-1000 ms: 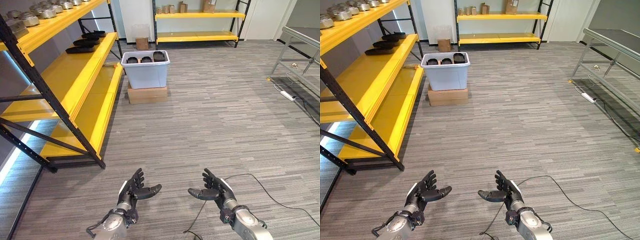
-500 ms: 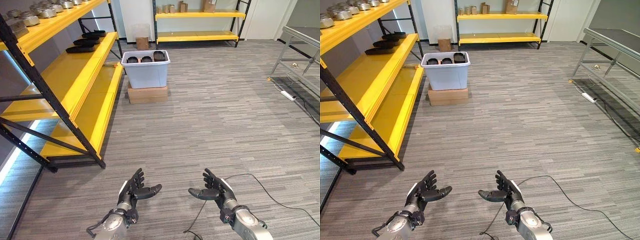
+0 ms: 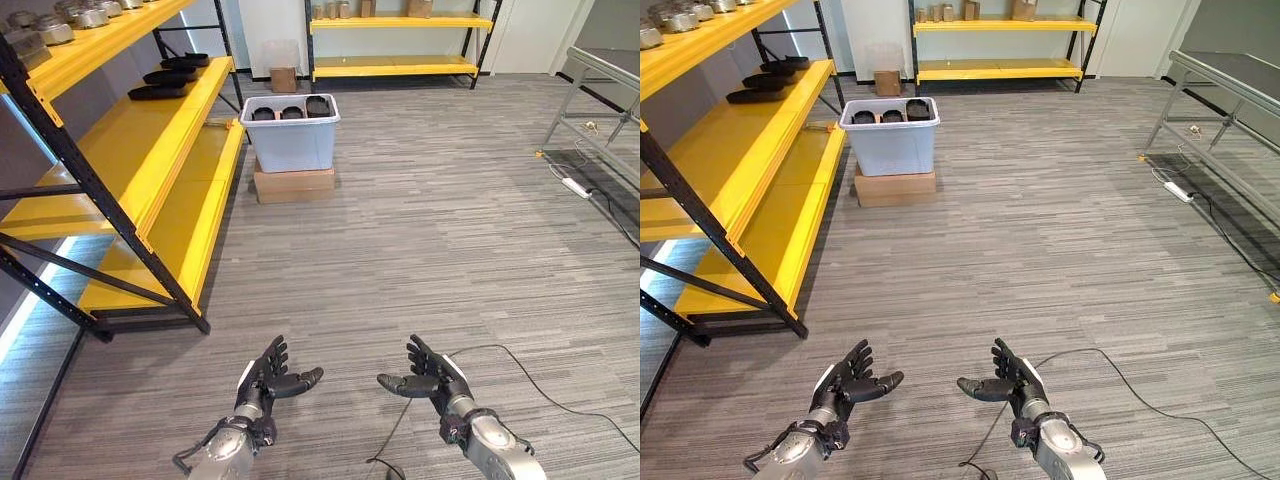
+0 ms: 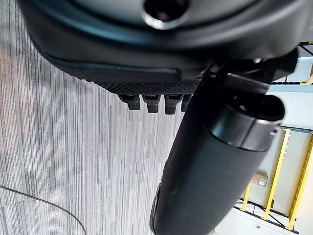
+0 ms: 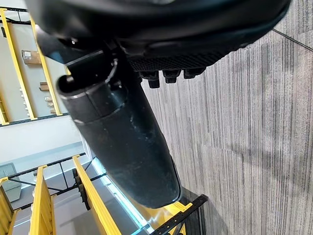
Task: Move parts from the plastic box to the shelf.
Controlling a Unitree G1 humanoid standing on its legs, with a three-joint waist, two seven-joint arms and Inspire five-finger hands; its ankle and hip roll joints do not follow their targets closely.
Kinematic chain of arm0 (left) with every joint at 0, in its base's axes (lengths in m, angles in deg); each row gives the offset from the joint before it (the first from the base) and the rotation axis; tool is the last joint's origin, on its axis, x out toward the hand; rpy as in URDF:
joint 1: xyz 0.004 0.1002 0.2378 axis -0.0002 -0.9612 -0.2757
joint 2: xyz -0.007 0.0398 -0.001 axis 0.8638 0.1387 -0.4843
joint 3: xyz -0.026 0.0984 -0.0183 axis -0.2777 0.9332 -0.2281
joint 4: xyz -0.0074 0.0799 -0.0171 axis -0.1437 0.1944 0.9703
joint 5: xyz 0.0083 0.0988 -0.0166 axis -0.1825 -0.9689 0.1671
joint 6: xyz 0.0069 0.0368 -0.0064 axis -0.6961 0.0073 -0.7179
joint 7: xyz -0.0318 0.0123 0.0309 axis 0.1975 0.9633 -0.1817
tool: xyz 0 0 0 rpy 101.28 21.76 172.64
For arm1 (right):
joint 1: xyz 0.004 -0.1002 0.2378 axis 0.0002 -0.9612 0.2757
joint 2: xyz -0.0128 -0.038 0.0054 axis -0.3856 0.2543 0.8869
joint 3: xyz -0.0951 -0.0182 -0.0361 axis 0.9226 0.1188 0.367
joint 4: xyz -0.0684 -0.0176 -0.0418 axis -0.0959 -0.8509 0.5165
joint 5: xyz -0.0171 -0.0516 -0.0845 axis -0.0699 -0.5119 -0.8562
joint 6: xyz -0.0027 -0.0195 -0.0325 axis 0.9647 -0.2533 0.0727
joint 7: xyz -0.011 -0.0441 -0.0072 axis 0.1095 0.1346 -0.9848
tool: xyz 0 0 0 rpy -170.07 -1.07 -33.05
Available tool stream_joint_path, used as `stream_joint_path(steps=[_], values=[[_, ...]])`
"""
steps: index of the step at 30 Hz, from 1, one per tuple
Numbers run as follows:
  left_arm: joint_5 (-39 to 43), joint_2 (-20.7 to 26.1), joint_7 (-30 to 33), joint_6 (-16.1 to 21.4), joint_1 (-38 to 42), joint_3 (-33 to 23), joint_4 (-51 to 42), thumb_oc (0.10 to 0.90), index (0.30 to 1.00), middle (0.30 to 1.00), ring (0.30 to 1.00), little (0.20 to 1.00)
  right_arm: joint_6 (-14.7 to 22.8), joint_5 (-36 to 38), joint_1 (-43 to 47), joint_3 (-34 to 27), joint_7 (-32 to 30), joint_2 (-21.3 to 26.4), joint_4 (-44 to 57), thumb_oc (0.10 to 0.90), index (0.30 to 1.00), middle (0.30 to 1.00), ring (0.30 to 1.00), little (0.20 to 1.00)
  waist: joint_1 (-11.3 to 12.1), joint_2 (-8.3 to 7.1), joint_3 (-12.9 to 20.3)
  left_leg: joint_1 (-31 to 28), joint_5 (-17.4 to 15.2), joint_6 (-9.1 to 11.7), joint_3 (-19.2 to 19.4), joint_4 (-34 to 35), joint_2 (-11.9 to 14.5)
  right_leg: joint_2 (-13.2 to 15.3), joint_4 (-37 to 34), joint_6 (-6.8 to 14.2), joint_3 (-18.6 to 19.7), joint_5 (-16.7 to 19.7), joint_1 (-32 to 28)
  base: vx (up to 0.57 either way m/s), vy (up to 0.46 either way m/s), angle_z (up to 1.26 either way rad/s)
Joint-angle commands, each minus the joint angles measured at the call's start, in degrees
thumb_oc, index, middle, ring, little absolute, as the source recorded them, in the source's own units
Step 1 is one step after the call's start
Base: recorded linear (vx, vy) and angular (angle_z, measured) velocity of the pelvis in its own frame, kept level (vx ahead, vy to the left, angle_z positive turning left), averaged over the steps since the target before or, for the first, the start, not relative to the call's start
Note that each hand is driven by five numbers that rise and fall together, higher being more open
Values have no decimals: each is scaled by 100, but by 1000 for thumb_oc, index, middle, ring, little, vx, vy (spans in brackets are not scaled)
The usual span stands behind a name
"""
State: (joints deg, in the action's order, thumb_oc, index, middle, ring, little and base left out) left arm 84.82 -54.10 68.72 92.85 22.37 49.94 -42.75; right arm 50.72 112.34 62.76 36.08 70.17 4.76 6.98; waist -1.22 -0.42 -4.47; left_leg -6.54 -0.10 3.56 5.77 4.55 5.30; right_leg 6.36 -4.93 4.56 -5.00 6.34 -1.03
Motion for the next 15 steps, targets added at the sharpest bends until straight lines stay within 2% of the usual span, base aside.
stream_joint_path(steps=[1, 3, 4, 5, 6, 7, 9, 10, 12, 14, 15], values=[[39, 210, -8, 516, 794, -168, -193, 900, 1000, 1000, 1000, 1000, 446, 24, 650, -246, 34, 42, 80, 900, 1000, 1000, 1000, 1000, 90, -149, -209, 249, -545, -307, -270, -580, -139, 774, 1220, 613, 73, -541, 72, -20, 213, 1], [22, 218, -9, 517, 790, -173, -222, 900, 1000, 1000, 1000, 1000, 434, 15, 626, -268, 35, 28, 97, 900, 1000, 1000, 1000, 1000, 82, -153, -224, 288, -582, -375, -301, -614, -227, 853, 1475, 640, 141, -424, 216, -24, 189, 6], [-72, 242, -4, 490, 804, -168, -274, 900, 1000, 1000, 1000, 1000, 435, 3, 555, -320, 24, -11, 137, 900, 1000, 1000, 1000, 1000, 42, -131, -322, 364, -645, -526, -380, -715, -405, 981, 2149, 639, 321, -15, 586, -26, 269, 7], [-127, 251, 1, 466, 809, -157, -292, 900, 1000, 1000, 1000, 1000, 446, 30, 503, -364, -1, -52, 168, 900, 1000, 1000, 1000, 1000, 27, -82, -373, 367, -675, -606, -423, -763, -487, 1034, 2585, 584, 375, 218, 761, -28, 269, 15], [-128, 251, 2, 465, 809, -156, -293, 900, 1000, 1000, 1000, 1000, 445, 30, 502, -365, -1, -52, 169, 900, 1000, 1000, 1000, 1000, 35, -92, -363, 385, -680, -610, -414, -775, -499, 1044, 2613, 589, 394, 207, 792, 25, 300, 16], [-178, 255, 5, 437, 821, -131, -326, 900, 1000, 1000, 1000, 1000, 456, 35, 438, -413, -33, -96, 234, 900, 1000, 1000, 1000, 1000, -20, 28, -504, 284, -731, -755, -487, -809, -631, 1102, 3352, 483, 423, 586, 1151, 32, 287, 13], [-250, 292, 0, 399, 807, -173, -385, 900, 1000, 1000, 1000, 1000, 470, 79, 399, -479, -60, -113, 287, 900, 1000, 1000, 1000, 1000, -47, 152, -606, 139, -778, -817, -465, -731, -664, 1082, 3704, 440, 207, 367, 1570, 94, 267, 19], [-243, 292, -21, 390, 790, -187, -406, 900, 1000, 1000, 1000, 1000, 461, 94, 387, -501, -65, -120, 285, 900, 1000, 1000, 1000, 1000, -86, 173, -584, 60, -812, -818, -471, -681, -679, 981, 3591, 427, 147, 236, 1706, 192, 96, 11], [-220, 286, -65, 390, 771, -222, -410, 900, 1000, 1000, 1000, 1000, 454, 196, 387, -527, -52, -110, 290, 900, 1000, 1000, 1000, 1000, -165, 178, -602, -174, -908, -781, -565, -578, -737, 726, 2887, 415, 84, -1, 1808, 255, 2, -13], [-230, 278, -80, 395, 782, -252, -357, 900, 1000, 1000, 1000, 1000, 442, 216, 390, -554, -54, -99, 269, 900, 1000, 1000, 1000, 1000, -230, 138, -622, -477, -1008, -689, -673, -384, -779, 638, 1596, 508, -76, 91, 1759, 298, -63, -5], [-235, 265, -65, 396, 811, -255, -326, 900, 1000, 1000, 1000, 1000, 439, 213, 409, -560, -62, -95, 223, 900, 1000, 1000, 1000, 1000, -264, 126, -623, -599, -1066, -643, -710, -320, -782, 624, 1091, 579, -160, 253, 1795, 309, -83, 4]])
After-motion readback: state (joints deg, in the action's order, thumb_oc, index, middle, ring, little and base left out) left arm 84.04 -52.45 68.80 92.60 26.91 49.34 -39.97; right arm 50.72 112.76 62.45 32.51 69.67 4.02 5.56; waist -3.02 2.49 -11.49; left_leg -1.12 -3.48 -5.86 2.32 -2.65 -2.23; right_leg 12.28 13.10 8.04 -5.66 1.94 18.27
